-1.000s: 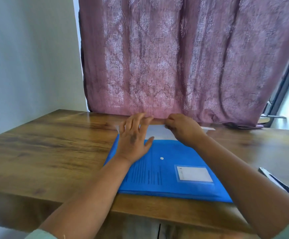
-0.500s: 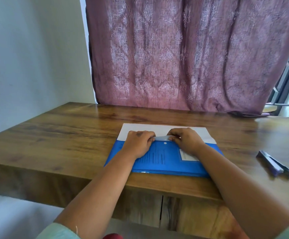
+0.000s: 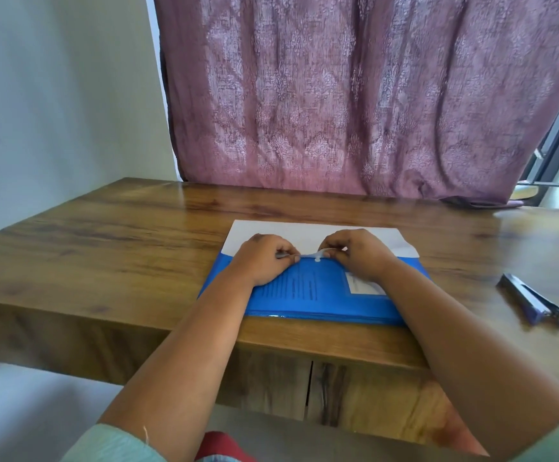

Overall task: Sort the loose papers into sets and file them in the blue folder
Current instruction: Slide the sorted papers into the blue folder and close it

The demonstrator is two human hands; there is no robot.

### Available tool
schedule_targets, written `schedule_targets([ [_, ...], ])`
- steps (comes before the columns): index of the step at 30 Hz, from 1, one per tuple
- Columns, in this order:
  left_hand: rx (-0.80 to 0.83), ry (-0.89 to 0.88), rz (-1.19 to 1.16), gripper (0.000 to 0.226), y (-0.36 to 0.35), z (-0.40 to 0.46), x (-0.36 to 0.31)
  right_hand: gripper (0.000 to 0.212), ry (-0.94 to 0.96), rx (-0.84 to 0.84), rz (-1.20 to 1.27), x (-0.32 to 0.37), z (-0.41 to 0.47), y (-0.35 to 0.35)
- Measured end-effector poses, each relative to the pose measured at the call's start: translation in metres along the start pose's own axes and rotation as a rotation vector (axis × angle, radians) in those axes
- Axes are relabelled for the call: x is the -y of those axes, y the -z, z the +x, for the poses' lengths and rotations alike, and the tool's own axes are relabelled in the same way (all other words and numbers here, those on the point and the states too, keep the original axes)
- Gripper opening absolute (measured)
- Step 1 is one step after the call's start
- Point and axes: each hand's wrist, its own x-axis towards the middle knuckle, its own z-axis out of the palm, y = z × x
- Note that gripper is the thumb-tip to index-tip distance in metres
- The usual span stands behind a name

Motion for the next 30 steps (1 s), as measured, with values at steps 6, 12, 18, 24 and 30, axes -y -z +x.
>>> schedule_targets([
  [6,0.02,0.024,-0.013,0.026,0.002,-0.002,-0.002,0.018,-0.006,0.021,0.014,0.0,0.0,0.0],
  [12,0.014,0.022,-0.017,0.025,0.003,-0.003,-0.003,0.014,-0.008,0.065,-0.027,0.004,-0.001,0.004],
  [18,0.03,0.04,-0.017,0.026,0.003,-0.003,-0.003,0.018,-0.018,0.078,-0.087,0.012,0.0,0.003],
  [24,0.028,0.04,0.01,0.03,0.003,-0.002,-0.003,0.019,-0.021,0.065,-0.052,0.012,-0.005,0.004],
  [30,0.021,0.037,0.016,0.027,0.001,-0.002,-0.001,0.02,-0.018,0.05,-0.054,0.013,-0.002,0.003],
])
